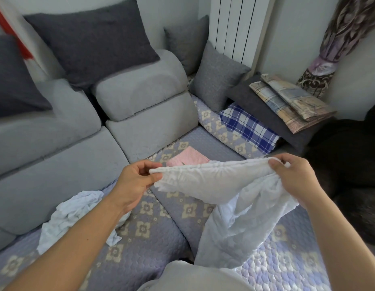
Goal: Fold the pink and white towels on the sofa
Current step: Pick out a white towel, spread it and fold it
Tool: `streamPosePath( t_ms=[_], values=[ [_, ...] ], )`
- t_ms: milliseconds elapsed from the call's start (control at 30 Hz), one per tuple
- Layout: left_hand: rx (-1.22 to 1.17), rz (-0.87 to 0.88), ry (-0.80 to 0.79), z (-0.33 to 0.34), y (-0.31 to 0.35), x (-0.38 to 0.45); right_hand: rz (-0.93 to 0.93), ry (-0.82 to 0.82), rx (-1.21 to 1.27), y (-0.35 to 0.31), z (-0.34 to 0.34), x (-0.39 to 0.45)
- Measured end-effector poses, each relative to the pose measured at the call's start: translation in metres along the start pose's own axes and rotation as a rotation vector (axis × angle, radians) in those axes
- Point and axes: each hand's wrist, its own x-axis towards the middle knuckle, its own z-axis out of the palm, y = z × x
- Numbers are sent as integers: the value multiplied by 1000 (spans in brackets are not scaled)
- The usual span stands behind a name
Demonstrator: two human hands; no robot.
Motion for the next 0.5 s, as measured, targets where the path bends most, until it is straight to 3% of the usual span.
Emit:
streamPosePath(
  t_ms=[267,400,500],
  values=[
    [102,37,-6,-4,-4,2,-10,6,3,-4,2,-1],
    [213,82,76,-3,-4,4,-10,-19,-6,-5,4,-2],
    [260,131,130,-1,-2,2,-26,71,26,-8,2,-5]
  ],
)
